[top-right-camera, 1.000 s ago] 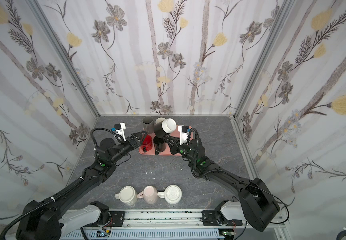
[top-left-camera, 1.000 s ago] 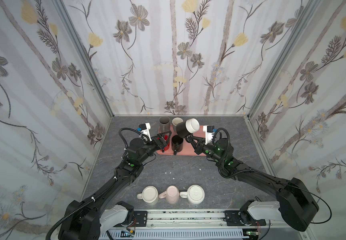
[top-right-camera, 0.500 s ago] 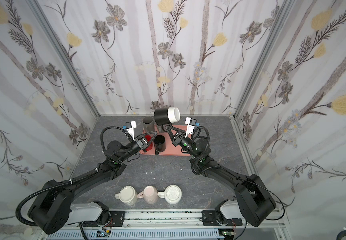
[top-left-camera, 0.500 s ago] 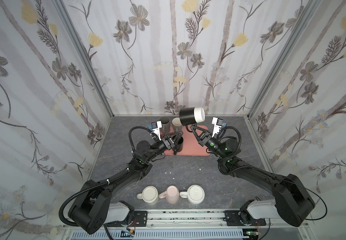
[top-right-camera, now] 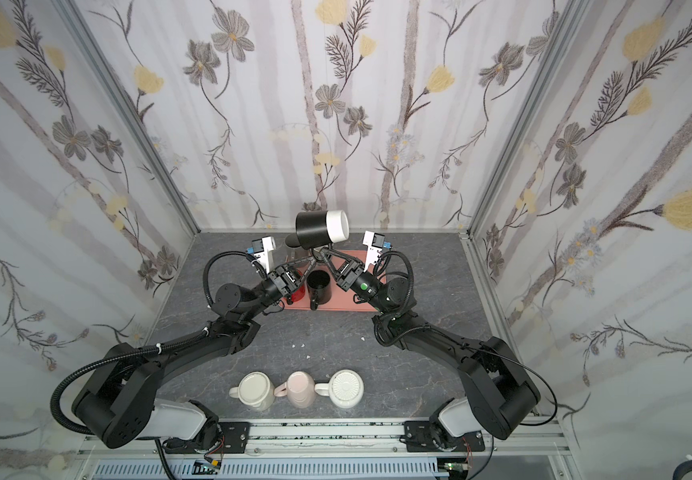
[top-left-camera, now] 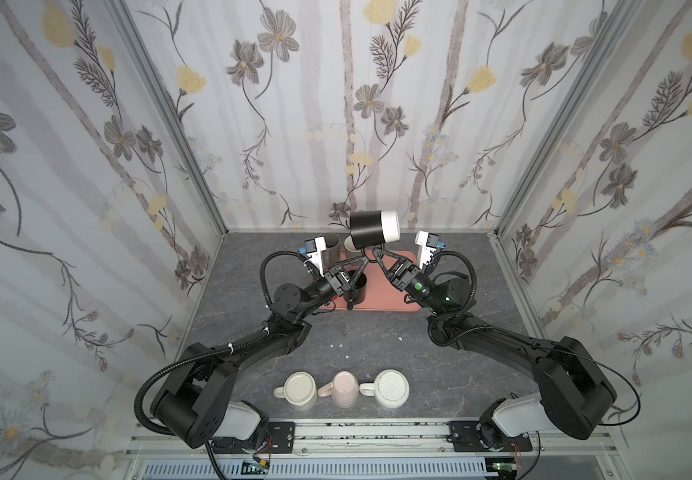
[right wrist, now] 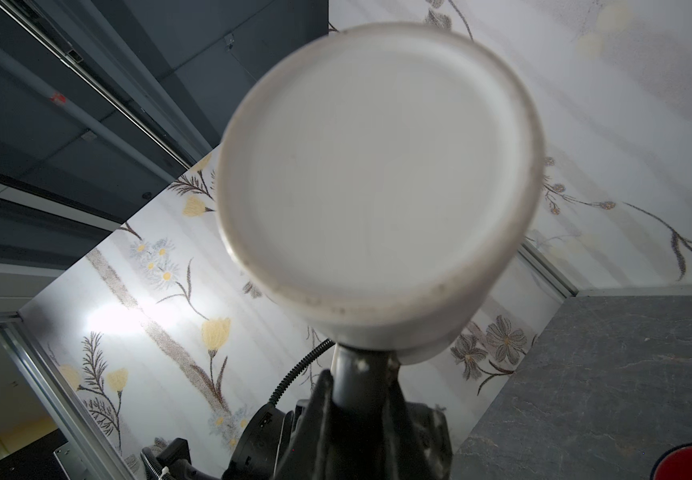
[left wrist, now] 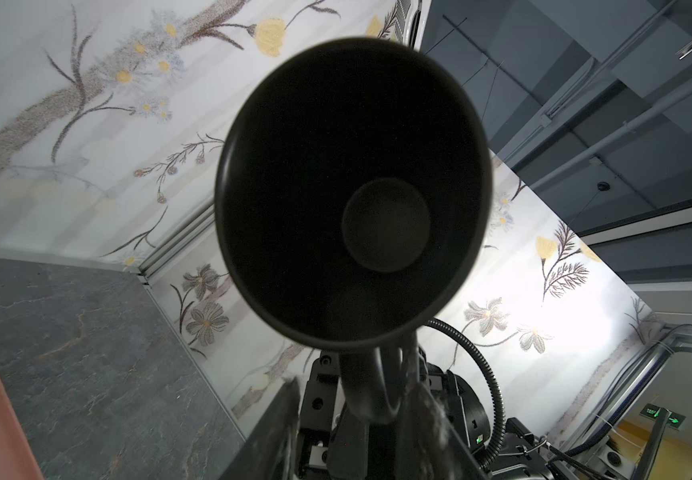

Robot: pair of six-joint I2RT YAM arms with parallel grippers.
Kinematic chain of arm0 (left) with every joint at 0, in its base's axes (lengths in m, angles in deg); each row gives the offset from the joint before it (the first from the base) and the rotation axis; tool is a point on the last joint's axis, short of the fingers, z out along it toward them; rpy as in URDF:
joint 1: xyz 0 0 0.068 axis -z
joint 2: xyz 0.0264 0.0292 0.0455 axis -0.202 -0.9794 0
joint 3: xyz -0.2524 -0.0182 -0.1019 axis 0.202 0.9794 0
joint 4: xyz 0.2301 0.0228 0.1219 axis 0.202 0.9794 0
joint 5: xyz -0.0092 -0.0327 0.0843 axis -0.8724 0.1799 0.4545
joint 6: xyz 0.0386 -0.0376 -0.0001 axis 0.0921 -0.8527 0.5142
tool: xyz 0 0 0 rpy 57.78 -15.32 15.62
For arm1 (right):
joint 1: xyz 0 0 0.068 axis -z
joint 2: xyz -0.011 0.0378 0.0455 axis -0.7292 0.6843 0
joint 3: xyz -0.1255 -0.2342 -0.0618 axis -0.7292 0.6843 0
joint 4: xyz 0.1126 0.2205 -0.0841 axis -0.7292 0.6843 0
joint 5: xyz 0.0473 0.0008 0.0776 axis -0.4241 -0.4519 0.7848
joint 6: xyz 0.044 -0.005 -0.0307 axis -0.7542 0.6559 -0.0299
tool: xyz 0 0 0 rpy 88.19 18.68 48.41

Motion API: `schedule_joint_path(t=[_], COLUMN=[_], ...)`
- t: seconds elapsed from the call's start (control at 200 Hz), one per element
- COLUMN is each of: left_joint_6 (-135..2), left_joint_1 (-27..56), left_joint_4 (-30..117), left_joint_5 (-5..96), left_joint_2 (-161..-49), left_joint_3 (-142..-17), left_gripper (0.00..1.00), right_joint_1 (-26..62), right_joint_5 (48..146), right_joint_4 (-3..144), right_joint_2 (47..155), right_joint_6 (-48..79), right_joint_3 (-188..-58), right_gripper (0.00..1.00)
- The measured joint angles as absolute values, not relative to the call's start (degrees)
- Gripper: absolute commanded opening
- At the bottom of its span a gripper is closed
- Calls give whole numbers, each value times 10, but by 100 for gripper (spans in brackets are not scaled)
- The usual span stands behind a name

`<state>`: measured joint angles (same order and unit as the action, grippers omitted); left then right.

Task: Turn the mug right side up
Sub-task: 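Release the mug from the right gripper and rotate it upright with the left gripper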

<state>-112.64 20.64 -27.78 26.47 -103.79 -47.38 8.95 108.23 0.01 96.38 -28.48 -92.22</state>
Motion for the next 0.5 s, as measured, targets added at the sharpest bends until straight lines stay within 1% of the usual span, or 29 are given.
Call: schedule_joint_path(t=[0.075, 0.17, 0.27, 0.36, 0.455, 0.5], left_joint_6=[-1132, -1134, -1136, -1139, -1143, -1151], left_joint_1=[206, 206, 207, 207, 207, 207], left_joint_4=[-290, -296, -299, -299, -296, -294], left_joint_5=[265, 267, 267, 270, 274, 277], left_joint_2=[-1040, -1040, -1041, -1042, -1042, -1042], left_joint_3=[-477, -480, -484, -485, -485, -486], left_gripper=[34, 32, 25, 23, 15, 9], right_joint_1=[86, 81, 77, 74, 72, 71], right_joint_5=[1081, 1080, 1079, 1078, 1078, 1076], right_joint_4=[-2, -6, -9, -15, -15, -15], right_joint_2=[964, 964, 966, 969, 972, 973], right_joint_6=[-290, -291, -295, -295, -299, -296], right_joint_3=[-922, -922, -922, -922, -924, -924], right_gripper=[0, 0, 0, 0, 0, 0])
